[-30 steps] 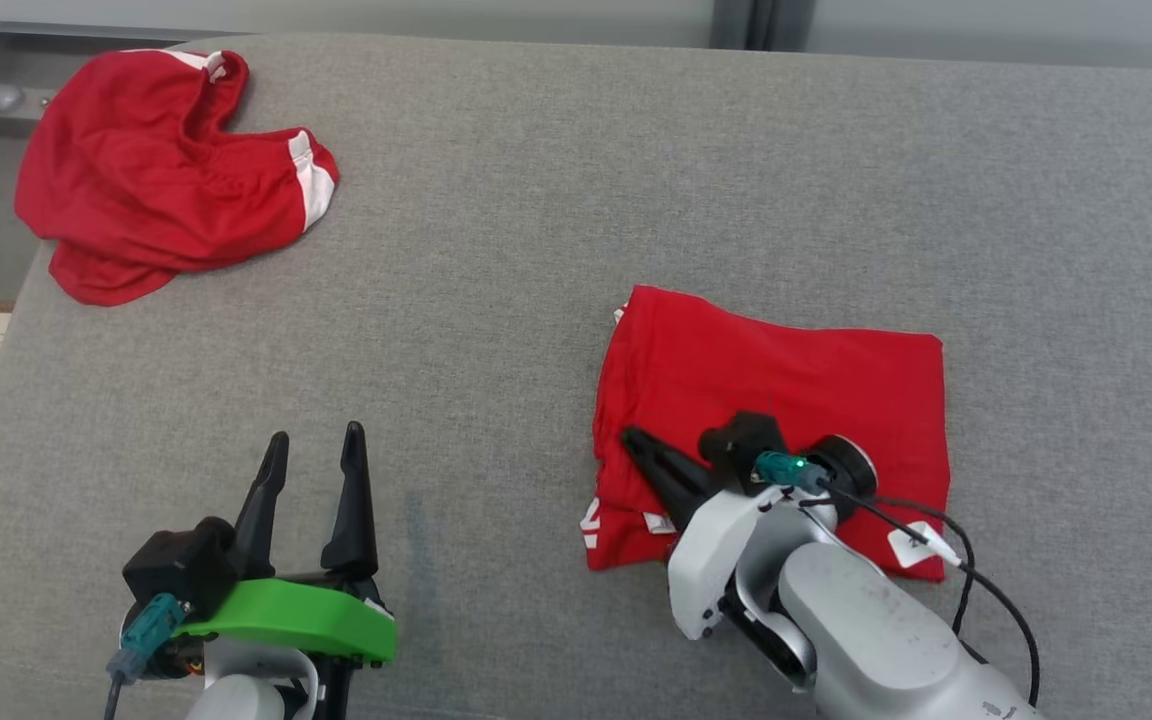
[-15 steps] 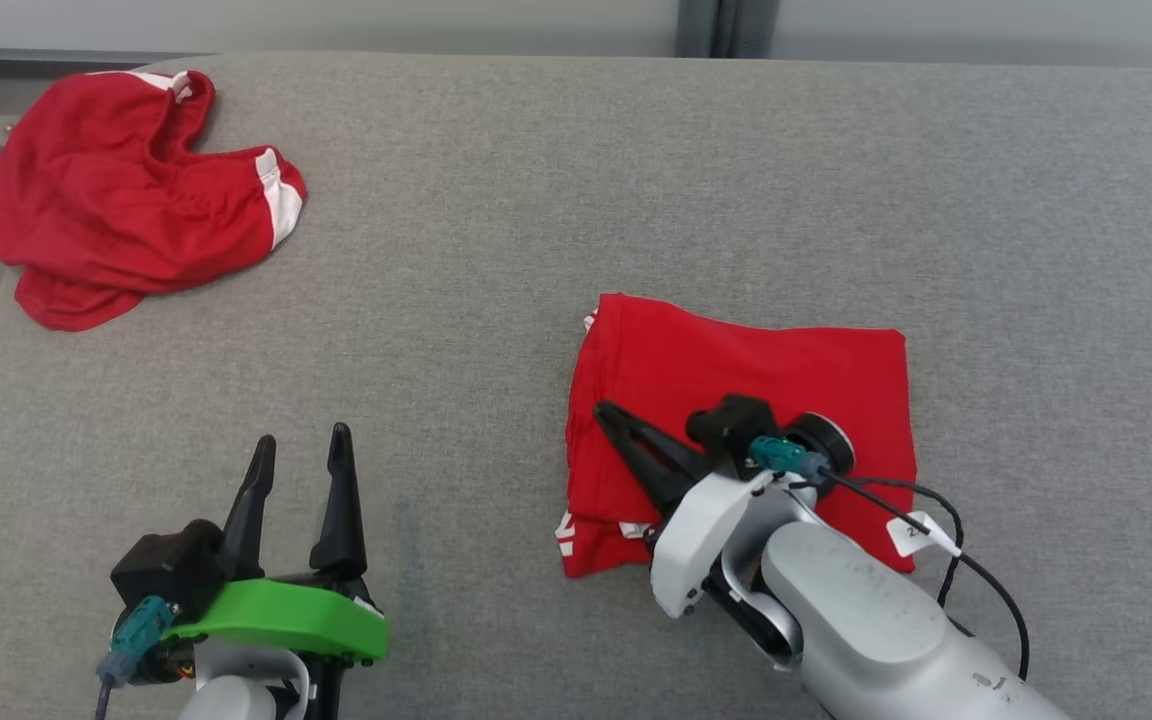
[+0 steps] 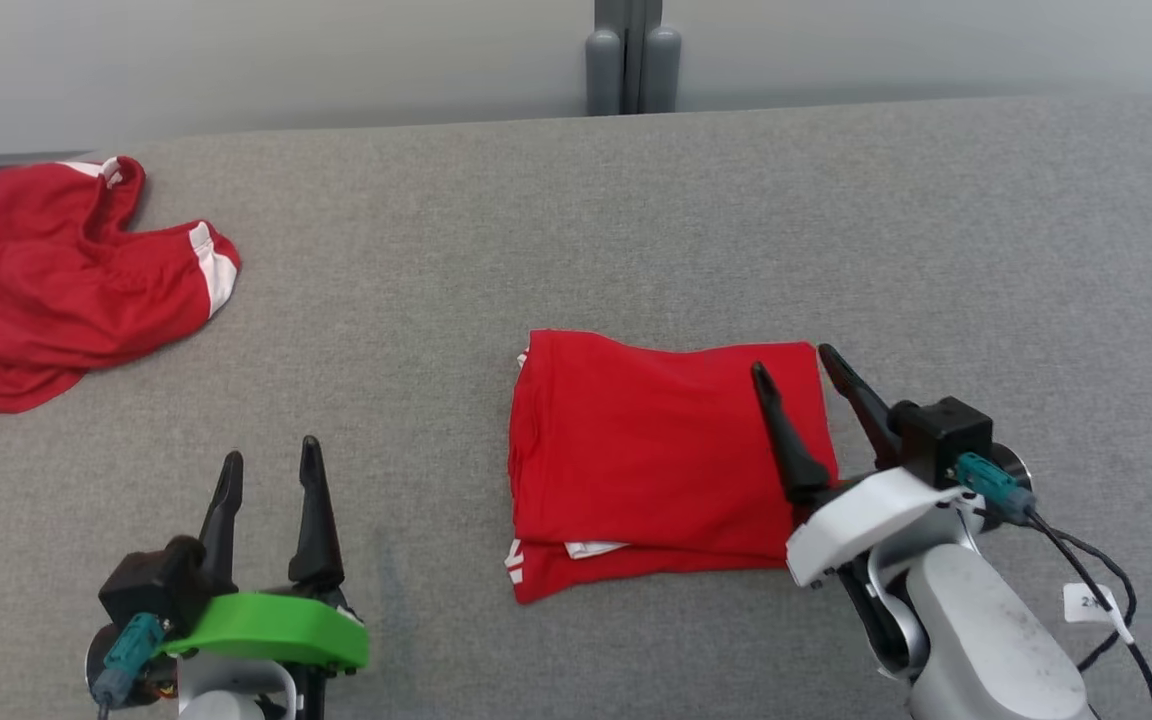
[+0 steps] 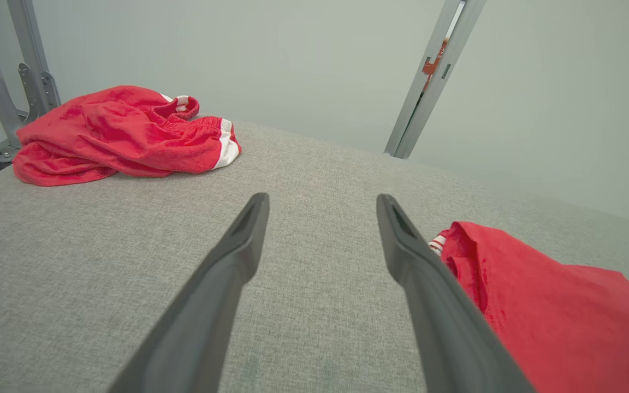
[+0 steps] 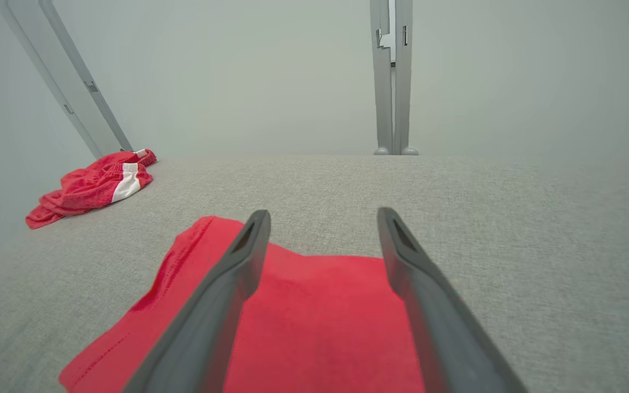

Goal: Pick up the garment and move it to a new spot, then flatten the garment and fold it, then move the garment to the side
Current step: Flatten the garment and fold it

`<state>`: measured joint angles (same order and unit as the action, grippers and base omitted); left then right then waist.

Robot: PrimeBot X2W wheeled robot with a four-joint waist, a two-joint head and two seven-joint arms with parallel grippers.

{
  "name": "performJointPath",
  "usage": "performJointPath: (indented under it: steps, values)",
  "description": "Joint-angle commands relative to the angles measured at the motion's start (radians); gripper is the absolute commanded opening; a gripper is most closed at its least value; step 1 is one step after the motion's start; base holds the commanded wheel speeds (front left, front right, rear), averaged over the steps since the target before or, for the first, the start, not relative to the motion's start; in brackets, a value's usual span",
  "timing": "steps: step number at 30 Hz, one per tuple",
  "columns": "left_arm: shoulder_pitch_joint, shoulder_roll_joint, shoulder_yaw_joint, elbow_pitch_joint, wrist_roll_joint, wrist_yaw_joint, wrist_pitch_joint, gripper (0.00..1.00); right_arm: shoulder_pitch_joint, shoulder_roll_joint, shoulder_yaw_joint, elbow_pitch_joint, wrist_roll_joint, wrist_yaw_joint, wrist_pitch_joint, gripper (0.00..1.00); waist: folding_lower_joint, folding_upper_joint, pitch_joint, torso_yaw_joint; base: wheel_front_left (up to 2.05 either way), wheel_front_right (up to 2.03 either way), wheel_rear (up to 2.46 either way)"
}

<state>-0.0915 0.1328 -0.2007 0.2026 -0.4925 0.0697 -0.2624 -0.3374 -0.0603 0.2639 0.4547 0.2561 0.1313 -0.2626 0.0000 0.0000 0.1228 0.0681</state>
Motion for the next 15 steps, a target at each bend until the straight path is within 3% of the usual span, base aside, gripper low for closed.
performJointPath:
  steps: [1,7,15]
  values:
    - [0.025,-0.008,0.007,0.01,0.02,-0.009,-0.003,1.0,0.035,0.001,-0.03,-0.023,-0.013,-0.001,-0.003,1.0,0.0,0.0,-0.033,-0.03,0.0,0.0,0.0]
    - [0.072,-0.031,0.037,0.018,0.087,-0.025,-0.003,1.0,0.127,0.007,-0.138,-0.103,-0.057,-0.001,-0.003,1.0,0.0,0.0,-0.059,-0.051,0.0,0.0,0.0]
    - [0.117,-0.047,0.066,0.02,0.154,-0.042,-0.003,1.0,0.208,0.009,-0.165,-0.149,-0.057,-0.001,-0.003,1.0,0.0,0.0,-0.088,-0.056,0.0,0.0,0.0]
